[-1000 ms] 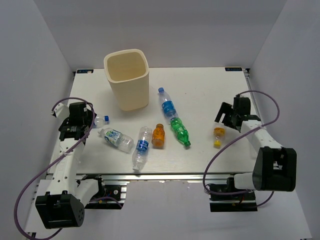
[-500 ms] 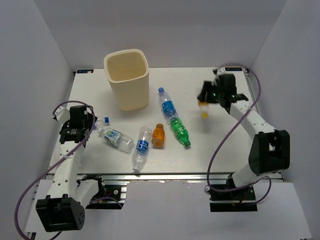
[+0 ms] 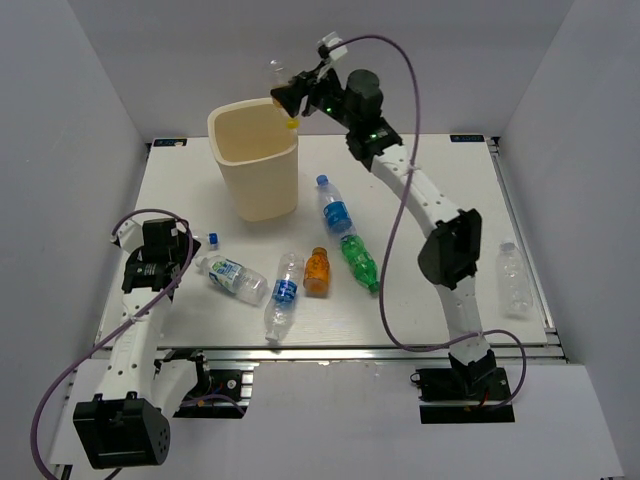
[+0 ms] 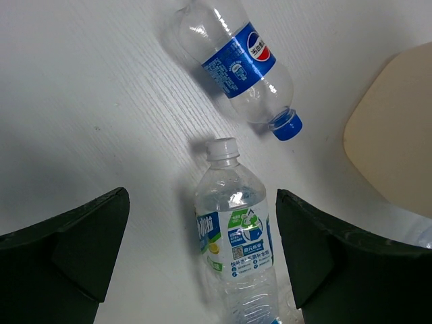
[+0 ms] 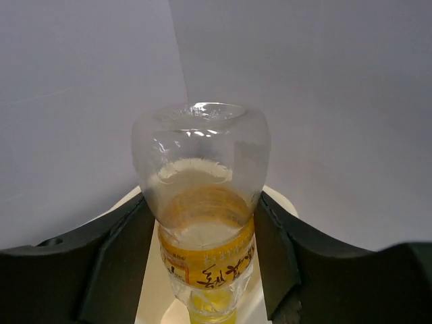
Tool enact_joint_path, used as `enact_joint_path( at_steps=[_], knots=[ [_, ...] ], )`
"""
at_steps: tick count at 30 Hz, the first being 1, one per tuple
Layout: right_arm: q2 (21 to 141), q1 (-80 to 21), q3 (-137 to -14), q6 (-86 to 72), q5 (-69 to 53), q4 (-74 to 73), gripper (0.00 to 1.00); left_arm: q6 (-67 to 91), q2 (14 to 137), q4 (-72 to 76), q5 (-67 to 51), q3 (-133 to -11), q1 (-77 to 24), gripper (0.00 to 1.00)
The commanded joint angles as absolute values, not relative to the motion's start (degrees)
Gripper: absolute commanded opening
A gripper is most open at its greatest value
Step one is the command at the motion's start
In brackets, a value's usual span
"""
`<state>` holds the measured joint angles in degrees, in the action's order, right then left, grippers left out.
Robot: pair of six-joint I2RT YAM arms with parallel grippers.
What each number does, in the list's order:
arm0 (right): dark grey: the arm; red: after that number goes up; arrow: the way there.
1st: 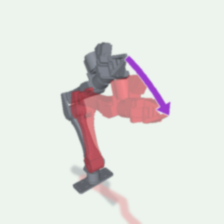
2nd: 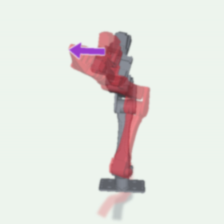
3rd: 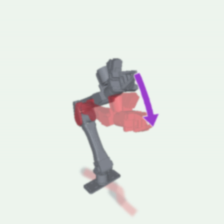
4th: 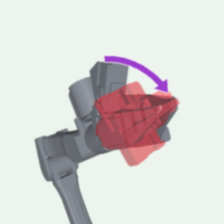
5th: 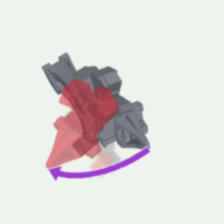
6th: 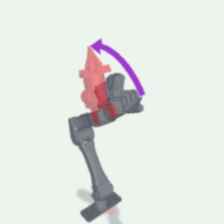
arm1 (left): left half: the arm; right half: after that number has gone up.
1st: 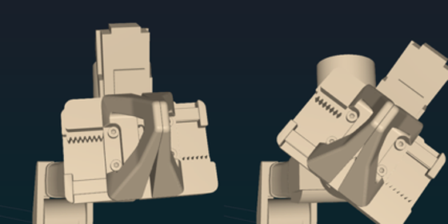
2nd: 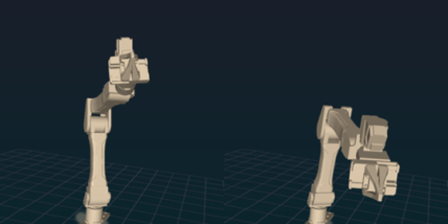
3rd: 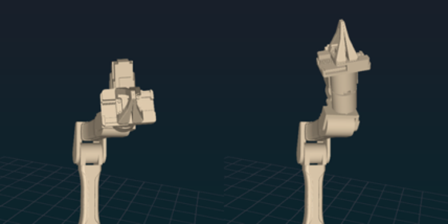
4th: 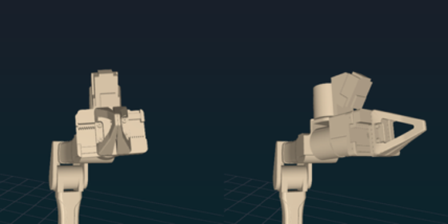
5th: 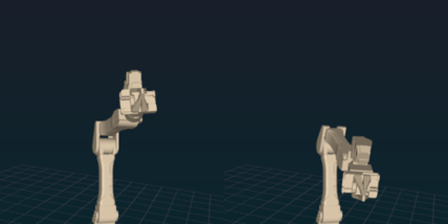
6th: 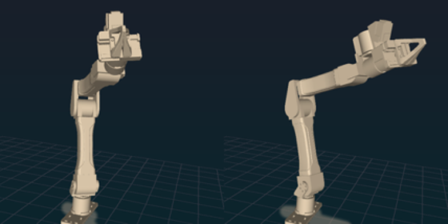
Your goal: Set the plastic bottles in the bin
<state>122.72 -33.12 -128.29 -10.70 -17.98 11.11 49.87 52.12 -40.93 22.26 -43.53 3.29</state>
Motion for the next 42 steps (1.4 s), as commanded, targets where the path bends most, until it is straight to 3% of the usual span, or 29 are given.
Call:
enact_joint_path(
  at_steps=[1,6,7,15,18,26,30,42],
  knots=[
    [130.9,-35.9,-137.4,-12.0,-16.1,15.3,0.60,50.2,52.4,-40.4,21.0,-43.2,3.4,0.98],
    [131.7,-37.2,-136.1,-12.6,-15.6,20.1,0.89,50.0,52.5,-39.9,19.2,-42.0,3.5,0.98],
    [132.0,-37.4,-136.8,-12.1,-15.9,19.9,0.89,49.9,52.5,-39.6,18.7,-41.3,3.4,0.98],
    [126.9,-37.4,-134.2,-10.0,-19.6,17.9,0.89,48.8,53.2,-37.6,13.0,-38.8,3.4,0.98],
    [119.2,-37.4,-129.4,-7.9,-19.1,14.9,0.89,48.5,54.6,-36.2,9.4,-37.9,3.4,0.98],
    [92.0,-34.2,-86.7,-4.0,-3.9,17.2,0.89,49.7,57.9,-33.1,4.9,-36.4,1.6,0.98],
    [80.5,-30.6,-73.0,-5.0,-0.9,17.3,0.89,51.5,61.3,-32.0,6.8,-38.2,-4.1,0.98],
    [64.4,-26.7,-53.5,-5.1,10.7,13.4,0.89,55.9,75.8,-39.7,15.6,-46.2,-8.3,0.98]
  ],
)
